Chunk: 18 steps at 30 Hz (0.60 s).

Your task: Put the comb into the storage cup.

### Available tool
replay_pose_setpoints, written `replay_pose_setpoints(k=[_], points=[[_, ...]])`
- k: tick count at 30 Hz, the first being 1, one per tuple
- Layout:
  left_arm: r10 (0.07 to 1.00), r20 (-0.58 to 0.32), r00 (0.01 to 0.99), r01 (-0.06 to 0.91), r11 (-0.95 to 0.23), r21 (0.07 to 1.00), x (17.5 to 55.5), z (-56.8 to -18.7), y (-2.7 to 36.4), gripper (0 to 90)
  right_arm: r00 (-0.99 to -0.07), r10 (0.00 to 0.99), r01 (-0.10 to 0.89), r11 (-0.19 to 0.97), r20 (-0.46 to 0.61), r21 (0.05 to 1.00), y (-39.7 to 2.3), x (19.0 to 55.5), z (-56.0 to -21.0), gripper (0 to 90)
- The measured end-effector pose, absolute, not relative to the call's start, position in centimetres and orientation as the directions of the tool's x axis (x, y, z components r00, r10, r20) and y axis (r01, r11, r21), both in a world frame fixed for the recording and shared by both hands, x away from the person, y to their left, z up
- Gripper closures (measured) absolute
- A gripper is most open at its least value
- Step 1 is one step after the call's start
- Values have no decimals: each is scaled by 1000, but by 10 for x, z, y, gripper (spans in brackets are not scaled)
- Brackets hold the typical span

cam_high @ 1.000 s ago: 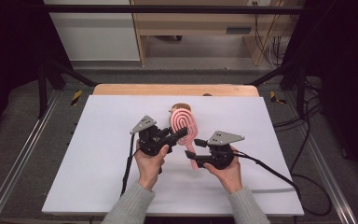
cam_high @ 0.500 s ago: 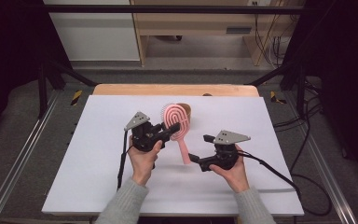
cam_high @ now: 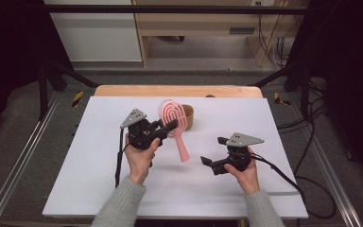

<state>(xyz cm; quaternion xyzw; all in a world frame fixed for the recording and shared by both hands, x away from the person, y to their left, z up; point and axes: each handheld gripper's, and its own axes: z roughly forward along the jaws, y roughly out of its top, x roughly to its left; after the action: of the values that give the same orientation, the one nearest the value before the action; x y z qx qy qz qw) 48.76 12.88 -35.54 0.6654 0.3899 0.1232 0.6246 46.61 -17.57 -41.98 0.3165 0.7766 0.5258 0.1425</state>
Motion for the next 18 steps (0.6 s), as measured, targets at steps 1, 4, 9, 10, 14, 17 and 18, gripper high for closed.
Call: replay_pose_setpoints(k=[1,4,9,10,14,17,18], points=[[673,-325,664,364,89,927,488,-355,129,631,-757,644,339,243,110,909,-179,466,-421,4],[674,-321,665,360,87,929,488,-352,130,631,-746,654,352,231,123,907,-186,467,-423,4],[678,-317,663,355,88,931,490,-349,132,631,-730,667,381,217,148,899,-199,467,-430,4],[680,-314,663,352,87,932,490,-348,132,631,-730,667,382,220,148,898,-200,467,-431,4],[679,-313,664,346,91,934,492,-346,134,631,-728,671,390,237,141,890,-206,468,-434,4],[681,-313,662,346,93,934,493,-345,136,631,-722,676,396,236,143,887,-210,468,-436,4],[683,-311,661,344,93,934,493,-344,136,631,-720,680,395,239,137,887,-212,468,-436,3]])
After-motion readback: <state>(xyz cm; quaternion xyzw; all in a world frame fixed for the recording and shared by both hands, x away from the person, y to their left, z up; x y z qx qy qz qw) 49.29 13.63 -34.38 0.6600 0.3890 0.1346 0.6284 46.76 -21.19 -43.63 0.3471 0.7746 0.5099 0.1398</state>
